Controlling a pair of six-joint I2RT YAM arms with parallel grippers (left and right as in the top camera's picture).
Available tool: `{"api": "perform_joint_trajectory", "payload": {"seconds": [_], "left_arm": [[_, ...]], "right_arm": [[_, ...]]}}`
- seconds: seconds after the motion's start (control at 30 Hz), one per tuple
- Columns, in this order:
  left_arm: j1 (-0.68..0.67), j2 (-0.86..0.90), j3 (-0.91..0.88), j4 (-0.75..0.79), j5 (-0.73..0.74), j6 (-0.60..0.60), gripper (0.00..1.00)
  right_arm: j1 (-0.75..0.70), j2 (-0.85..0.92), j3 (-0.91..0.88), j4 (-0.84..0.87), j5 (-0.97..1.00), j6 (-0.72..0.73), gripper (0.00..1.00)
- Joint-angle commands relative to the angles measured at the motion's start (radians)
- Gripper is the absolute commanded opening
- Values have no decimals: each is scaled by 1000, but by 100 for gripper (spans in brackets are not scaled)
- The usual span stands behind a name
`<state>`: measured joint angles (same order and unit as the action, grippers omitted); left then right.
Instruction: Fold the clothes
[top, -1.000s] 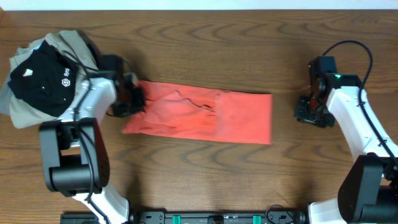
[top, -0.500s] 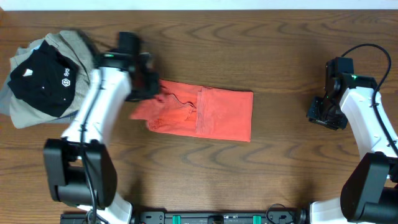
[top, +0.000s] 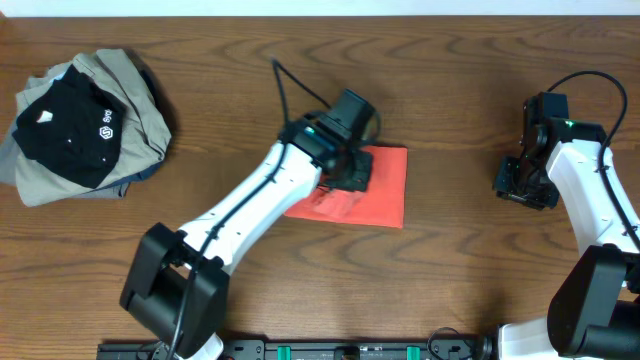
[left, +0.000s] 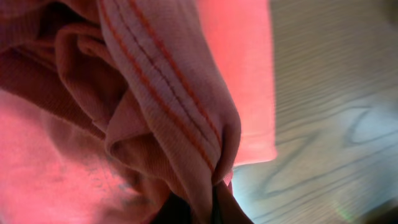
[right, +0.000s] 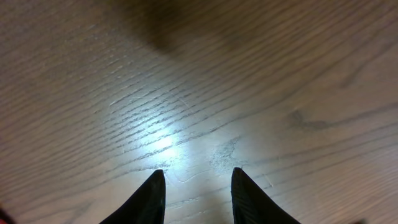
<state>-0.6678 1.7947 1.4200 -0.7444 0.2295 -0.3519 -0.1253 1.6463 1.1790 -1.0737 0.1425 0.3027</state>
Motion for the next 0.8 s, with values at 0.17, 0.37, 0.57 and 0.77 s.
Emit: {"api": "perform_joint_trajectory", "payload": {"seconds": [0.17,0.37,0.57,0.77], "left_arm": [[-25,16,16,32,-2,-69,10],[-26,16,14,52,30,-77,50],[-10,13,16,130,203,26,60],[128,-8,18,78,203,32,60]], "right_arm": [[-6,-18,19,-1,-37,-31,33],[-6,-18,19,0,-45,-31,34],[-6,-18,19,12,-90,-33,39],[7,-18,19,30,-428,-299,39]]}}
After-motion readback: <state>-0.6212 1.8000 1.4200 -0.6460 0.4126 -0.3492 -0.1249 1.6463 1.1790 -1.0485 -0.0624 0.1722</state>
